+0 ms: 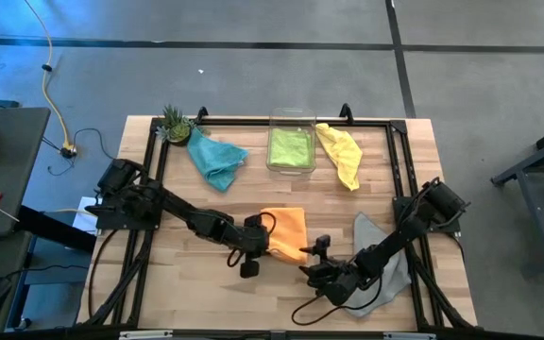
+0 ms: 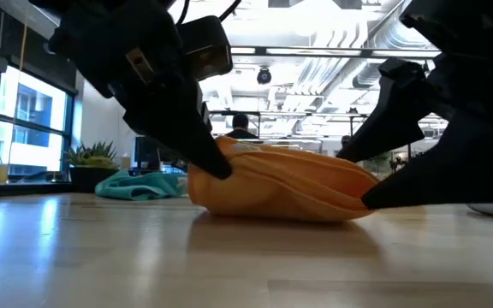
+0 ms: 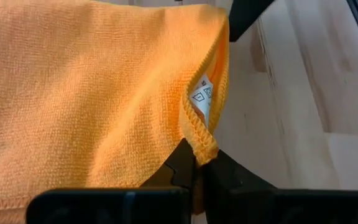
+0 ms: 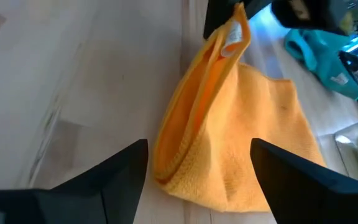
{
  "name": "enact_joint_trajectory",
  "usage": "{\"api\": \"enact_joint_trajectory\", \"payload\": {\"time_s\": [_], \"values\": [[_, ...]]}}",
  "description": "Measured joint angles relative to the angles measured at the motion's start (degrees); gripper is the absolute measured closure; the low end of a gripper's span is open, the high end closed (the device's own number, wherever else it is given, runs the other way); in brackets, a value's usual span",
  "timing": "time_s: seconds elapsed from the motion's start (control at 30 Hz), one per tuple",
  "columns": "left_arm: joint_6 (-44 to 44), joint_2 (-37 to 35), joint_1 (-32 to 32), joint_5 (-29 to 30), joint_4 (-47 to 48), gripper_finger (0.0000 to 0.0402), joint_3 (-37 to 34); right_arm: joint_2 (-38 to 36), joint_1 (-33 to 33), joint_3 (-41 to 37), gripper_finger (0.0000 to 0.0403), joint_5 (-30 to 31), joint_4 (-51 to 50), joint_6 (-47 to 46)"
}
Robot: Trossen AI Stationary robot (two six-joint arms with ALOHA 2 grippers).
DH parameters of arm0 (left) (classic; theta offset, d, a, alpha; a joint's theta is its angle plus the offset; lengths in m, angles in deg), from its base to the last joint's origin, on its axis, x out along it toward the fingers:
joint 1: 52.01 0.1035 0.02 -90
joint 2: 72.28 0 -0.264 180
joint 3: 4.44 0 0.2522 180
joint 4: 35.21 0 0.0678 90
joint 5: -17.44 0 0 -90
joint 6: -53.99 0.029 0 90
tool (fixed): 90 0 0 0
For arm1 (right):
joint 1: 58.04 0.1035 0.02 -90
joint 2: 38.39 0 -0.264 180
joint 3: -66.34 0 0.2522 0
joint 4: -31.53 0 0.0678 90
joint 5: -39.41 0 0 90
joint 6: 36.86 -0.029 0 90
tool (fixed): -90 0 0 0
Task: Fold microfiber towels
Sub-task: Fold the orange microfiber cloth
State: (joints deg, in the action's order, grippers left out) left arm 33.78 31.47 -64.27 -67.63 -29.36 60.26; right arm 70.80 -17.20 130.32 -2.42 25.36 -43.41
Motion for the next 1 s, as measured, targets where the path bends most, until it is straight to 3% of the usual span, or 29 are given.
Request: {"api": "enact_joint_trajectory", "payload": {"time_s": [0.27, 0.47, 0.7, 1.0], "values": [[-3.06, -0.02, 0.76, -1.85, -2.29, 0.0401, 0.00, 0.00, -0.25, 0.00, 0.0125, 1.44, 0.31, -0.46], [-3.21, -0.04, 0.76, -1.97, -3.08, 0.0401, 0.02, 0.02, -0.33, 0.00, 0.0125, 5.78, 0.37, -0.46], [-3.36, -0.04, 0.75, -1.99, -3.94, 0.0401, 0.02, 0.00, -1.20, -0.02, 0.0126, 0.94, 0.44, -3.45], [-3.23, -0.04, 1.88, -3.51, -5.00, 0.0401, 0.02, 0.00, -0.27, -0.02, 0.0126, 1.38, 0.42, 1.03]]}}
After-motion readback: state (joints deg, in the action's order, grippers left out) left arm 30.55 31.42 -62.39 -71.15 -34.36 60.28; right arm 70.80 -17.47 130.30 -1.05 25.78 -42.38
